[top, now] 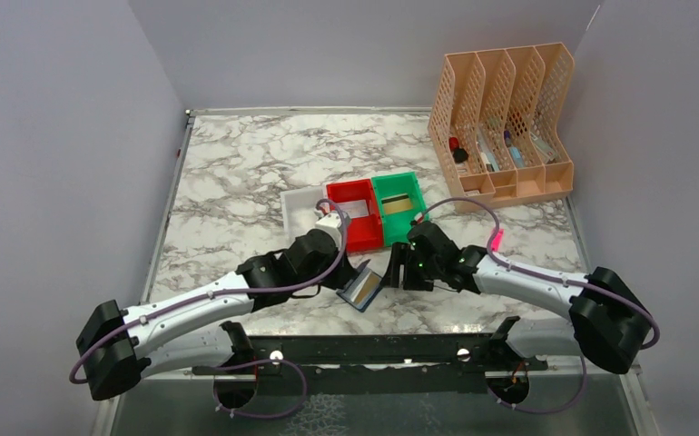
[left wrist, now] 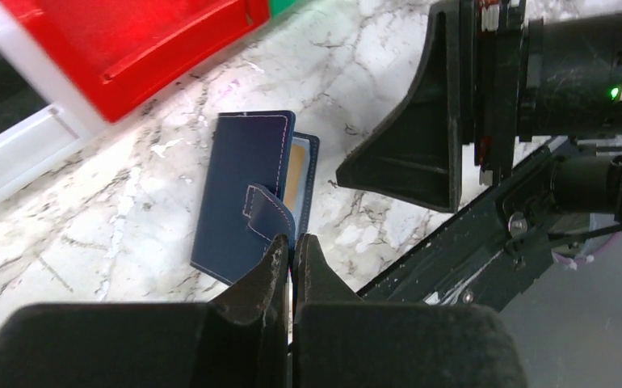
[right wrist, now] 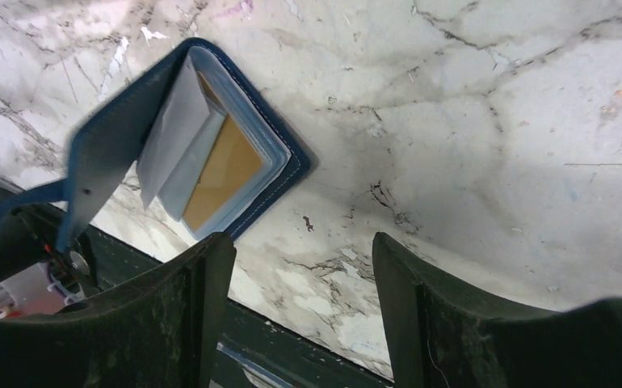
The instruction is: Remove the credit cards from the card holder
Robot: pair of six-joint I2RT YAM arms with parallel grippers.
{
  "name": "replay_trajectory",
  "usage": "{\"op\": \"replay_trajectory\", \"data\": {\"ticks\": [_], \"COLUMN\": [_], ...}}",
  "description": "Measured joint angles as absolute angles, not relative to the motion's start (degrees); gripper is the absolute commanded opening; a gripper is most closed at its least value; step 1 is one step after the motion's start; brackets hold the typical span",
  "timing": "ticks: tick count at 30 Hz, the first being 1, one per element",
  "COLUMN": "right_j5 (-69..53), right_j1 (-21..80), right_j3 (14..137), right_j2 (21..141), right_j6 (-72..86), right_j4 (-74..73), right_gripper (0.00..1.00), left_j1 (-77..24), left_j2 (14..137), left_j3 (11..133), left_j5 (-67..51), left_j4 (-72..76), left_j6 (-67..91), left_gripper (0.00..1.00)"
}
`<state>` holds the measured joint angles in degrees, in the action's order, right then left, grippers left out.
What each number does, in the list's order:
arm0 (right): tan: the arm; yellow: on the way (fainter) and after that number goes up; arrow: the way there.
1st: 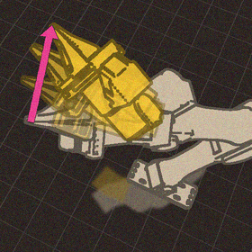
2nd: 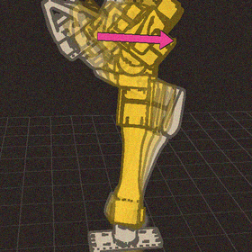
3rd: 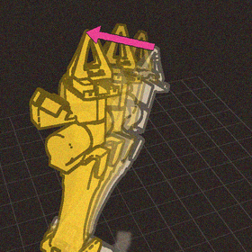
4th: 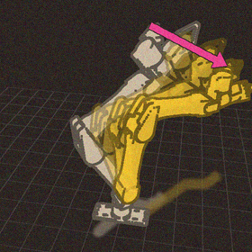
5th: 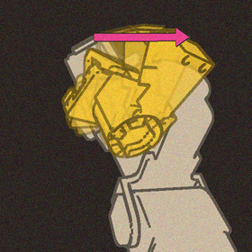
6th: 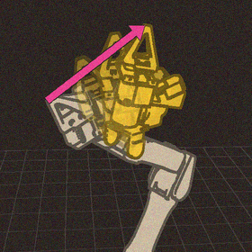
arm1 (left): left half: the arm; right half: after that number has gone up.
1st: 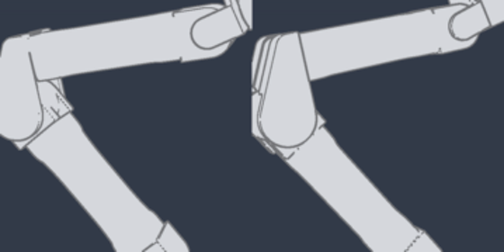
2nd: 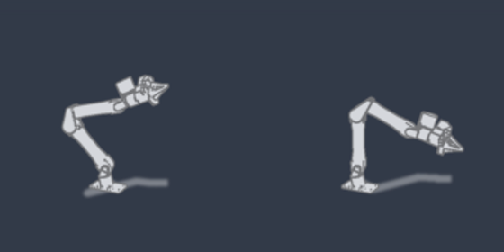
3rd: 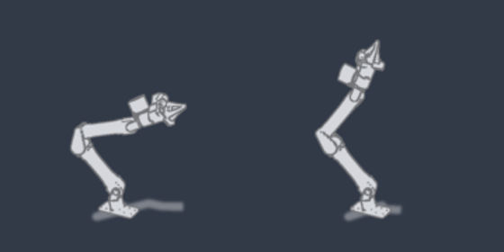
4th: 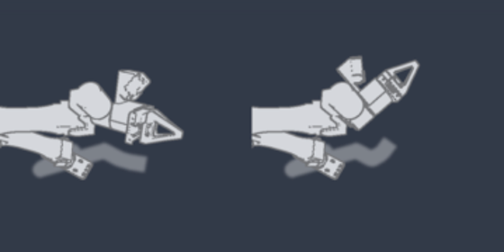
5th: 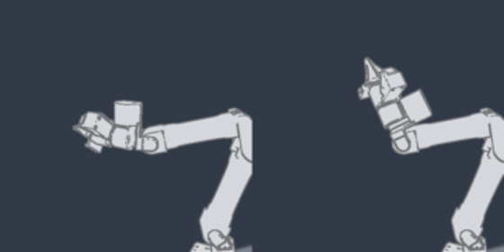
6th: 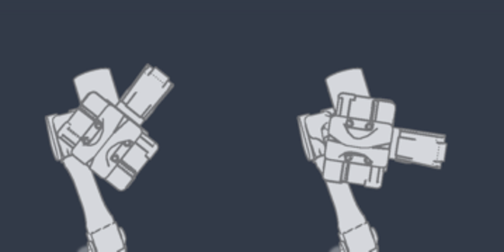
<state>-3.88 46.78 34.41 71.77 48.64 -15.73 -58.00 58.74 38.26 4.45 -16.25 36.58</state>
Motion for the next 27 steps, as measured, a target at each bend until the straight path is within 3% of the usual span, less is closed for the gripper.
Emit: {"op": "replay_trajectory", "data": {"ticks": [10, 18, 27], "right_j5": [-7.9, -13.0, -16.9], "right_j1": [46.8, 46.8, 46.8], "right_j3": [32.7, 32.7, 34.2], "right_j2": [72.9, 78.9, 83.8], "right_j6": [49.6, 49.5, 49.7], "right_j4": [-10.9, -6.6, -1.3], "right_gripper": [0.62, 0.62, 0.53], "left_j1": [-58.0, -58.0, -57.7], "left_j2": [49.6, 50.6, 52.4], "left_j3": [32.2, 31.8, 31.7], "left_j5": [16.0, 22.3, 26.5], "left_j4": [-20.3, -25.1, -30.8], "left_j6": [44.9, 49.7, 53.3], "left_gripper": [0.00, 0.00, 0.00]}}
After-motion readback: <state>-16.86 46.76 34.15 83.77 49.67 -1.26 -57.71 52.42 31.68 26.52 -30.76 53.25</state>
